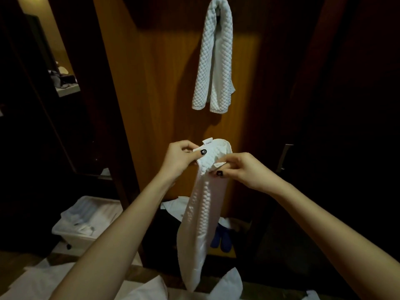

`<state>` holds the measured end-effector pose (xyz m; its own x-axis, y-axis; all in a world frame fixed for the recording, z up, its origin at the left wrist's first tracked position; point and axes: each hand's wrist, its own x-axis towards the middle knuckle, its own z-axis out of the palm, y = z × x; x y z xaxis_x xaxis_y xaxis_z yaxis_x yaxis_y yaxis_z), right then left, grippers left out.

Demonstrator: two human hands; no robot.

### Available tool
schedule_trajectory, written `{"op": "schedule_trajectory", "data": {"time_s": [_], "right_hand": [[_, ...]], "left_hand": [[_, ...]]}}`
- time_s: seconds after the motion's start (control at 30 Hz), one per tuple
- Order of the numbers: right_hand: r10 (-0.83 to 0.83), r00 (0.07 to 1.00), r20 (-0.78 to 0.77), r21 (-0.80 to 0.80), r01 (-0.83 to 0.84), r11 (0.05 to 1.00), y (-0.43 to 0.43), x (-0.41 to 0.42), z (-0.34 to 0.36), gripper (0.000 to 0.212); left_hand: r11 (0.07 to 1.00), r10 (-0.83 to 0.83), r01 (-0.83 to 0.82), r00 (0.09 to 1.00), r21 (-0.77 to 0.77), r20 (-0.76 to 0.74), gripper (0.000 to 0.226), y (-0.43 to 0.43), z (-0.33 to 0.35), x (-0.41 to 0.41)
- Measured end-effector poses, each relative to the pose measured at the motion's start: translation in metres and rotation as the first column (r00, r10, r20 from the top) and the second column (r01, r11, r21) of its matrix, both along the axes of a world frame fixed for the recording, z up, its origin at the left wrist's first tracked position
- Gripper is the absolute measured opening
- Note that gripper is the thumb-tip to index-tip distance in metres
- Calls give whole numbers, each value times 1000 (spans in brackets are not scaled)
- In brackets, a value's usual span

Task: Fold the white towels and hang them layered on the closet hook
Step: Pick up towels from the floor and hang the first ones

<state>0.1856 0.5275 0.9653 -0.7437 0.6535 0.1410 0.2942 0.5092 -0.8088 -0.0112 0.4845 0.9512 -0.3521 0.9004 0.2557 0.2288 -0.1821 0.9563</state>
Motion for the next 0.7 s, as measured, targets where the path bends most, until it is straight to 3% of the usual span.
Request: {"op": "schedule_trajectory", "data": {"time_s": [0.03,0.13,0.27,0.47,0.7], "right_hand": [[-7,1000,3,108,7,994,-4,-1,4,10],[-37,999,6,373,33,927,-11,-6,13,13],[-10,1000,16,579,-1,816,-15,-16,25,19],[-118,991,58,610,58,790,-19,-22,37,21],[-149,988,39,569,100,816,-17,-18,46,15]], "left_hand": [[999,-49,50,998,-15,30,3,-2,1,0],[981,-185,190,978,-46,99,20,-8,3,-1],[982,-188,187,981,17,45,12,-13,10,-3],[972,-226,215,963,93,146,8,-23,10,-4],[922,-382,371,919,110,101,29,-37,11,-2]]}}
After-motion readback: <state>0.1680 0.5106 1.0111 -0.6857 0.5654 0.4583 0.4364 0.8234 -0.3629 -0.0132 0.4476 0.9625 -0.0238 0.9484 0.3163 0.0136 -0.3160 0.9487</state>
